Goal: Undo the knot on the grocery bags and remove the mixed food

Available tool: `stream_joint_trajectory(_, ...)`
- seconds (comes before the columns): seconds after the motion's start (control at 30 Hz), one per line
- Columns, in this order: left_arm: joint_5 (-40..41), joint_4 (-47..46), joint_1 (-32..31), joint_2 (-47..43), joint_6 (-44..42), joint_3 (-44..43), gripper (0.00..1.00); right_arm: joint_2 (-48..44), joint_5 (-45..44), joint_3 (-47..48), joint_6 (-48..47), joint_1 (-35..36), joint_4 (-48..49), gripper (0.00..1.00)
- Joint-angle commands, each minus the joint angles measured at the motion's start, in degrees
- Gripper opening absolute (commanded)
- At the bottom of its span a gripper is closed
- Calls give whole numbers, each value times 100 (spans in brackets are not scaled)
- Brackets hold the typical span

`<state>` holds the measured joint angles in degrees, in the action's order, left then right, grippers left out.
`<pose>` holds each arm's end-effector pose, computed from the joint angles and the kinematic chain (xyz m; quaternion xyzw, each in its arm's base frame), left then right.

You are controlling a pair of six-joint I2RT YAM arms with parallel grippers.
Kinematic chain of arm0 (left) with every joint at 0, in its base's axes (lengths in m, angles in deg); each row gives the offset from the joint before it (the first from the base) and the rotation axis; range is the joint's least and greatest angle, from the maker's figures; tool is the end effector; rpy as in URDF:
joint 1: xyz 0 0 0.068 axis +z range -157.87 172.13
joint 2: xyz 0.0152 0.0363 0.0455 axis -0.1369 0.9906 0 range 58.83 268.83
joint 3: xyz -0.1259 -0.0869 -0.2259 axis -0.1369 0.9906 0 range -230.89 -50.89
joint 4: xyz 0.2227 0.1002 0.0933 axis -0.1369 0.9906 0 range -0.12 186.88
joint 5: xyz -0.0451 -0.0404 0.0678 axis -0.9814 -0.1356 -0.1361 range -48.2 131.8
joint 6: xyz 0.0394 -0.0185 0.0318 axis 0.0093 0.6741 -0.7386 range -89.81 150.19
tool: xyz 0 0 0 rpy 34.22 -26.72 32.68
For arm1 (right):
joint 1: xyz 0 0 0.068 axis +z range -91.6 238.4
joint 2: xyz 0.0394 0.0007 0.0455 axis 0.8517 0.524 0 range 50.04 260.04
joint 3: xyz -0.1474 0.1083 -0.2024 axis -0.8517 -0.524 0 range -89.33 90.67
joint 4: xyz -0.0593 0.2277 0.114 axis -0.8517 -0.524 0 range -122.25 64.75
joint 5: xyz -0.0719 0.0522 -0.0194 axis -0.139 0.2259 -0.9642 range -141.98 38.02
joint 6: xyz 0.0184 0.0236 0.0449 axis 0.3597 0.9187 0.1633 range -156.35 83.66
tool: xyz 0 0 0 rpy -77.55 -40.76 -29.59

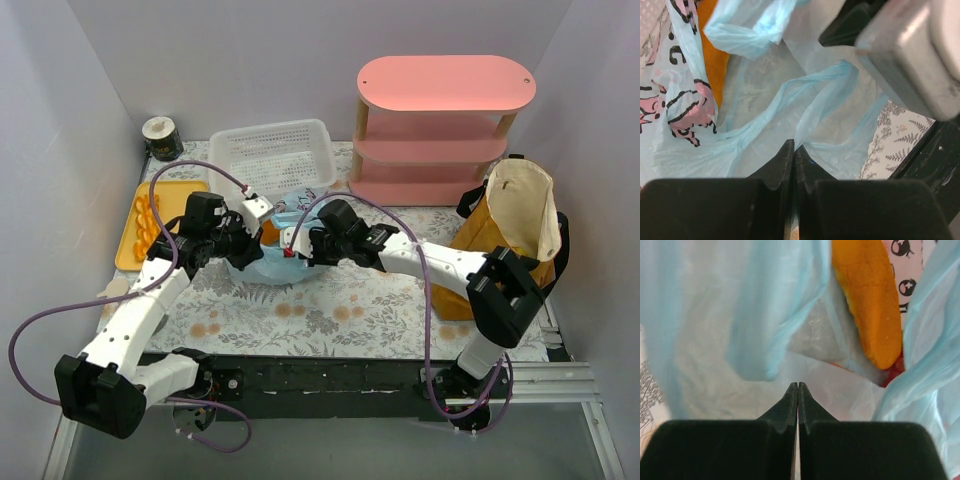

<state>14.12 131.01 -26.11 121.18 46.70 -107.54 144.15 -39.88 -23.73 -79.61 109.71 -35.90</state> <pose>0.2032 -0.0844 0.3058 0.1016 0.9014 -0.3190 0.2745 0.2237 0.2913 0.2438 -0.6907 0.5760 0.1248 0.4191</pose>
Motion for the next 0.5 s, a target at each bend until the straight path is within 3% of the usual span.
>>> stream_joint_trajectory(0.0,333,650,-92,-309,-508,73,0,501,-119,619,257,-7,818,1)
stream_joint_trajectory(0.23,693,871,-83,-1811,-684,917,0,1716,-514,1376,-32,2,917,5)
stream_joint_trajectory(0.37,1124,695,-381,-2121,-474,962,0,1287,-850,-9,-507,-33,1013,2)
stream_joint_trajectory(0.47,1046,721,-566,-2165,-508,962,0,295,-596,-1346,-517,-25,811,2)
